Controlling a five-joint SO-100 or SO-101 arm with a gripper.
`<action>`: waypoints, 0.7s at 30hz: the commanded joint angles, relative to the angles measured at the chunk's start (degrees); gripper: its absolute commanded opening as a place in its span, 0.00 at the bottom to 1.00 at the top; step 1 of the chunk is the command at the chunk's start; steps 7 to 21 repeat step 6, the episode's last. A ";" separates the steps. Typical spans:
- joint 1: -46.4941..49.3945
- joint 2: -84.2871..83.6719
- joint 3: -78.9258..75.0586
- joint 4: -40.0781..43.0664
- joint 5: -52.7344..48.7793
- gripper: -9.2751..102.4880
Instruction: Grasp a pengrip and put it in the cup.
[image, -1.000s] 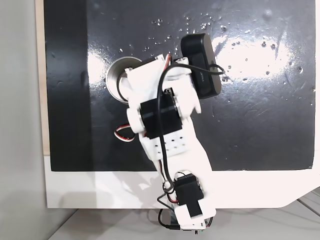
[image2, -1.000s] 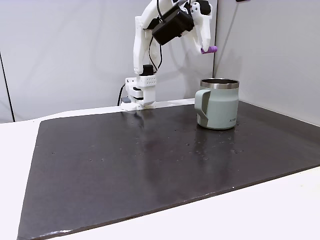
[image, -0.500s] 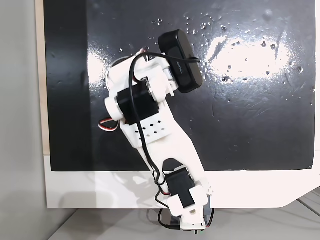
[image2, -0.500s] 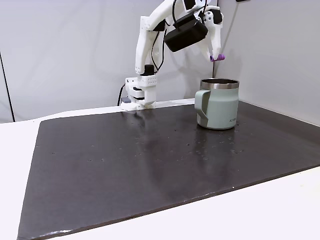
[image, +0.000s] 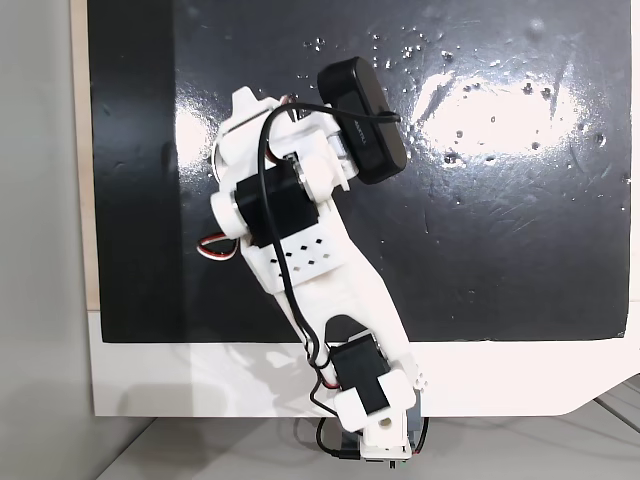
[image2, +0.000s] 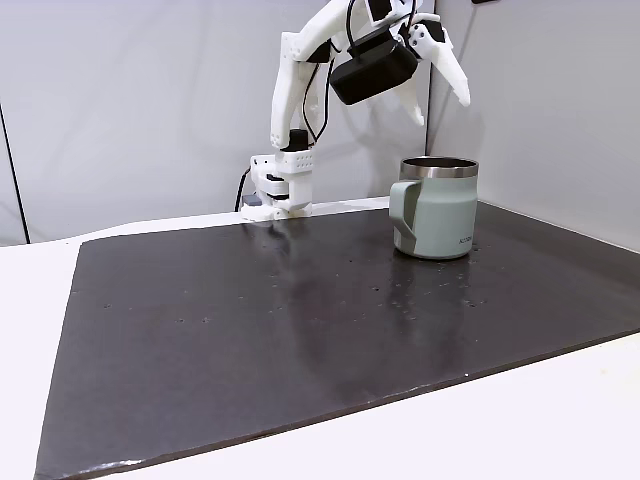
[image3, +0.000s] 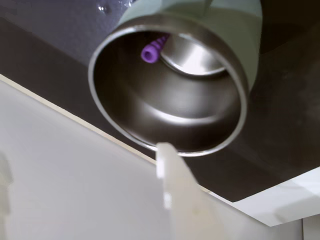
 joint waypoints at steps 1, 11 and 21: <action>-0.62 1.41 -2.90 0.53 -0.70 0.34; -0.53 1.58 -2.81 0.53 -0.79 0.34; -0.53 1.58 -2.81 0.53 -0.79 0.34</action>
